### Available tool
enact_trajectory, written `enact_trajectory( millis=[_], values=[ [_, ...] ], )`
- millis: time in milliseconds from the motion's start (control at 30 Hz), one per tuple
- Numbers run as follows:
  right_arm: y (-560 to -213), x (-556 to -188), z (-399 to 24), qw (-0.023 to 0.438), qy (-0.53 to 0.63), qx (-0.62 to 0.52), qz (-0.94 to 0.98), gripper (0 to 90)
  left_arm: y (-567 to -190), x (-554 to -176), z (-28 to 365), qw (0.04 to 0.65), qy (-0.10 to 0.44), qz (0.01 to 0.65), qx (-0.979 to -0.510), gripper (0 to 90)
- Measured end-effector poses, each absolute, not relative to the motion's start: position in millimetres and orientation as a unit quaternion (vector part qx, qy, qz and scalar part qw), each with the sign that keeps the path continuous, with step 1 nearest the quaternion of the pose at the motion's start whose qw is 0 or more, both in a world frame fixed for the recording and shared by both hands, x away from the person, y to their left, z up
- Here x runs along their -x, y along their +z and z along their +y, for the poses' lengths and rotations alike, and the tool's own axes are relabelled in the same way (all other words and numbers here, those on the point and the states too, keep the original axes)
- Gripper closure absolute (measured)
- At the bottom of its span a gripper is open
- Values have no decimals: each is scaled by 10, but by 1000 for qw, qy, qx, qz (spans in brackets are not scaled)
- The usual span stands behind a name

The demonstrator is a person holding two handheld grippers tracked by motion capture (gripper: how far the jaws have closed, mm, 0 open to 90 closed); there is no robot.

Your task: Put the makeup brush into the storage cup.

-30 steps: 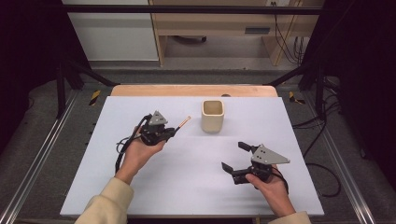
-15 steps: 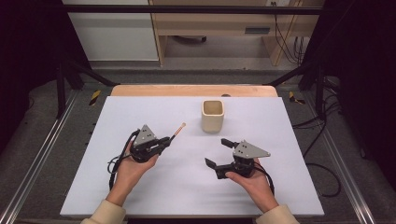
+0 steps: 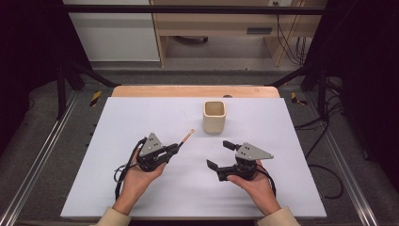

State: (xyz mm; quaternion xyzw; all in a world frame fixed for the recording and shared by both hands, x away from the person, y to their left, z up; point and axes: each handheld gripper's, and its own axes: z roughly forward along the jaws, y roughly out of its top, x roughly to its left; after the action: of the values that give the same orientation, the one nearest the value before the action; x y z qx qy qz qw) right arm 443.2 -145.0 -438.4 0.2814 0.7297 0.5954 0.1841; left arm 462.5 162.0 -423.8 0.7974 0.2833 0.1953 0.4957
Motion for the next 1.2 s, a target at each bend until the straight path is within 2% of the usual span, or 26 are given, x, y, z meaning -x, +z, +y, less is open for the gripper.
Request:
enact_trajectory(
  millis=[367, 667, 833, 933, 1200],
  values=[
    [-4352, -4431, -1421, 175, 607, -289, 719, 81, -4136, -4601, 1625, 525, 193, 276, -782, 829],
    [-4174, -4455, -1386, 178, 628, -286, 701, 87, -4007, -4582, 1616, 546, 191, 266, -771, 829],
    [-4107, -4517, -1340, 166, 632, -287, 700, 150, -3956, -4552, 1605, 552, 193, 262, -767, 829],
    [-4081, -4581, -1319, 150, 638, -283, 700, 235, -3931, -4530, 1585, 559, 193, 261, -763, 829],
    [-4050, -4691, -1209, 113, 645, -273, 705, 321, -3920, -4492, 1524, 563, 189, 253, -764, 829]
  ],
)
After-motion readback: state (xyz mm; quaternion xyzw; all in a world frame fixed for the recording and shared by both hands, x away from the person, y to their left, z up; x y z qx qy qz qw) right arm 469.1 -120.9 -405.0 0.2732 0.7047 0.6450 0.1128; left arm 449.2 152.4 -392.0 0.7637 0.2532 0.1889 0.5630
